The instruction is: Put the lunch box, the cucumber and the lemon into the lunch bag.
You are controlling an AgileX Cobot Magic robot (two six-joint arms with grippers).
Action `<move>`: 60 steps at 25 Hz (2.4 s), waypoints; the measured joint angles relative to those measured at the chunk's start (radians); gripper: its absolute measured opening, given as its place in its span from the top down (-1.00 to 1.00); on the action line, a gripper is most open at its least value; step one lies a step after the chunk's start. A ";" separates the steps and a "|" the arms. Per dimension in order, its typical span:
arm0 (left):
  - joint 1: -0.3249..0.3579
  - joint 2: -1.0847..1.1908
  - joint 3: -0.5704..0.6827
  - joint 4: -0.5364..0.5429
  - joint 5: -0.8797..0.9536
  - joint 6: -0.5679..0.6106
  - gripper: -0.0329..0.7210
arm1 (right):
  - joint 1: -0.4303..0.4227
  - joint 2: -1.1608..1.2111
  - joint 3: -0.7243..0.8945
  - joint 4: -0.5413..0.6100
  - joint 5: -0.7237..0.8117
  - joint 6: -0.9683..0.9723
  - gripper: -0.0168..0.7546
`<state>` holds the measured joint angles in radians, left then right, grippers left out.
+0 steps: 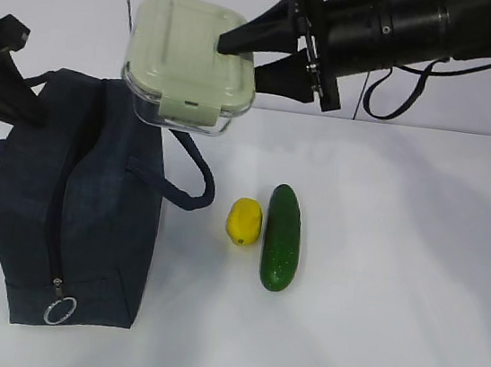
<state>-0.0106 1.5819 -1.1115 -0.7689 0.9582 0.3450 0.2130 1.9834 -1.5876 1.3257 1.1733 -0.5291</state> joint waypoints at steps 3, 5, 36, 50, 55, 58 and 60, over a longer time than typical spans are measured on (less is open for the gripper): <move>0.000 0.000 0.000 0.000 0.002 0.000 0.90 | 0.022 0.010 -0.046 0.004 0.008 0.049 0.04; 0.000 0.000 0.000 -0.004 0.006 0.000 0.90 | 0.036 0.031 -0.077 0.010 0.011 0.086 0.04; 0.000 0.001 0.000 -0.136 0.029 0.034 0.91 | 0.172 0.181 -0.162 -0.315 -0.106 0.264 0.04; 0.000 0.001 0.000 -0.142 0.039 0.038 0.91 | 0.281 0.259 -0.192 -0.247 -0.201 0.200 0.04; 0.000 0.001 0.000 -0.147 0.039 0.038 0.91 | 0.283 0.302 -0.192 -0.071 -0.221 0.098 0.04; 0.000 0.001 0.000 -0.147 0.039 0.038 0.91 | 0.285 0.320 -0.192 -0.030 -0.219 0.043 0.04; 0.000 0.001 0.000 -0.148 0.042 0.038 0.91 | 0.285 0.325 -0.192 -0.026 -0.209 -0.001 0.05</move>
<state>-0.0106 1.5826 -1.1115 -0.9168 0.9998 0.3825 0.4978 2.3087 -1.7799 1.2998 0.9643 -0.5301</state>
